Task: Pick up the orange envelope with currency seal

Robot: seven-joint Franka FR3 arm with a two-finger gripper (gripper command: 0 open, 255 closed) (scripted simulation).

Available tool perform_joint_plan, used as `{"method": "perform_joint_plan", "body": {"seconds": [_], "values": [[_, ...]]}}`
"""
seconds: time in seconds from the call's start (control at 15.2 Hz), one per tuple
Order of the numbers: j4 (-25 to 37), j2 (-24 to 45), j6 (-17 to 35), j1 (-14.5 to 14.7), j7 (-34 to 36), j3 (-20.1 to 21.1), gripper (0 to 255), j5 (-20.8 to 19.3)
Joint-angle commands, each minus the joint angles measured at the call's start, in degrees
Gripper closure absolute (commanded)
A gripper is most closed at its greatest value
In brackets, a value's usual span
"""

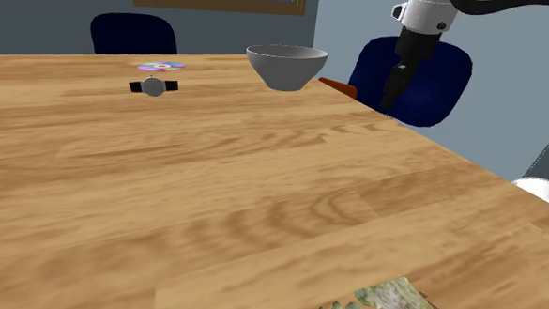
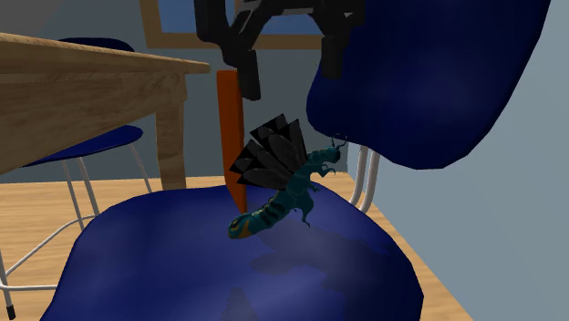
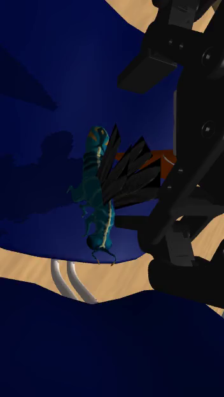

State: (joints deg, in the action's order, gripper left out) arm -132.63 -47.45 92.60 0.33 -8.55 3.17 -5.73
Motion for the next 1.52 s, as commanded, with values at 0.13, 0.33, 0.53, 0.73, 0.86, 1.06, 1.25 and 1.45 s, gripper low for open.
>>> {"method": "perform_joint_plan", "body": {"seconds": [0.13, 0.33, 0.53, 0.73, 0.86, 1.06, 1.25, 1.45], "values": [[5.0, 6.1, -0.7, -0.9, 3.0, 1.0, 0, 1.3], [13.2, 15.1, -2.4, -2.1, 7.5, 2.2, 0, 2.8], [22.1, 24.0, -4.8, -3.2, 11.8, 3.1, 0, 4.1], [21.7, 25.1, -3.8, -3.3, 12.6, 3.2, 0, 4.3], [19.8, 24.7, -2.3, -3.3, 12.6, 3.2, 0, 4.4], [17.0, 24.2, 0.0, -3.2, 12.7, 3.2, 0, 4.4], [16.3, 24.0, 0.5, -3.2, 12.7, 3.1, 255, 4.4], [16.4, 24.0, 0.4, -3.3, 12.7, 3.1, 255, 4.4]]}}
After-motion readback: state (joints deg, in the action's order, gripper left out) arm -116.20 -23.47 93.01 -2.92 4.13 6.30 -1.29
